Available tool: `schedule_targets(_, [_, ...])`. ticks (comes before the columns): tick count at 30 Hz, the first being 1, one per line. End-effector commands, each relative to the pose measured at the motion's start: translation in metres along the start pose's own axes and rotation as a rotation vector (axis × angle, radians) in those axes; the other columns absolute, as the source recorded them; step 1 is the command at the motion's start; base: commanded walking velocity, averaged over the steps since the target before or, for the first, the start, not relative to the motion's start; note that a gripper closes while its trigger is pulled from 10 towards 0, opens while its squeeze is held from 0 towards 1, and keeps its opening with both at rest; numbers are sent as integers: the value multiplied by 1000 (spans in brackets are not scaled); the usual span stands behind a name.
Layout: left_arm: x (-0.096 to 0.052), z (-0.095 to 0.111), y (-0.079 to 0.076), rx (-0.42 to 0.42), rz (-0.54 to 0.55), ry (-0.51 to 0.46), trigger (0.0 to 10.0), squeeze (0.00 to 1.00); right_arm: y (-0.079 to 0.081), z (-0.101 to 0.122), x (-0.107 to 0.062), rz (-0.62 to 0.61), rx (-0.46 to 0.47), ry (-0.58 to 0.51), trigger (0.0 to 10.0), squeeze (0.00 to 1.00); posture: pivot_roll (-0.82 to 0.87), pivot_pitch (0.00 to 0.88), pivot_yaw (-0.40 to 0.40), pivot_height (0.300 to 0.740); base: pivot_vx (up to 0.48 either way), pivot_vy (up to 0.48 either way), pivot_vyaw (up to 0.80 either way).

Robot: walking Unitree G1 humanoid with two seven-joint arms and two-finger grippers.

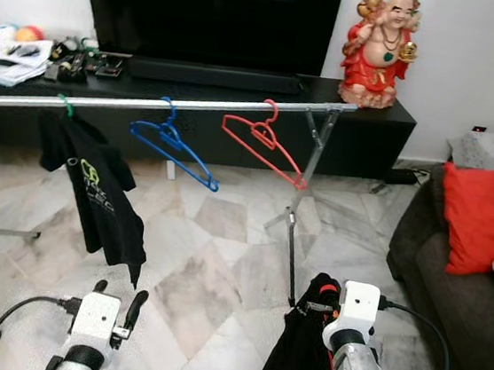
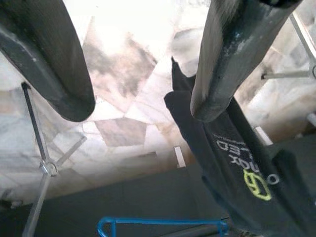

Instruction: Hang hanger

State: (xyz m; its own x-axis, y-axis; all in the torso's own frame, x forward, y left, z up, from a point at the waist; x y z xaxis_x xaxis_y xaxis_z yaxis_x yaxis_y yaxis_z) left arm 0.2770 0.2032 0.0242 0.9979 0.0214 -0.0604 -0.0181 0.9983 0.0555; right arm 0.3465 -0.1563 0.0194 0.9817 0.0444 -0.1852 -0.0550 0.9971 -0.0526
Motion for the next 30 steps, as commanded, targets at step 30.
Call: schedule_targets(30, [28, 49, 8, -83, -17, -34, 10000, 0, -42, 62, -42, -167, -42, -248, 10000, 0, -1, 64, 6, 740, 0, 0, 0])
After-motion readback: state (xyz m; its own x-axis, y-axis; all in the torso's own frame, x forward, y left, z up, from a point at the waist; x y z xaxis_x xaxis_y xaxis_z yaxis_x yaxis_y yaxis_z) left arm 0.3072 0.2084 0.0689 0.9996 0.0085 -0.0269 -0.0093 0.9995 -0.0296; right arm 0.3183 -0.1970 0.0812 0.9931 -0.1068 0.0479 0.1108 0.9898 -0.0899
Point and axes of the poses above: a point about 5 cm out from each wrist's last joint towards the gripper, its own x axis pointing out of the wrist towards the gripper, its own z axis along the axis of the wrist's last joint, y = z × x, the point moved 5 cm from there along x, pointing out of the wrist towards the gripper, and after that the axes turned 8 degrees about -x, right-handed, at the moved point
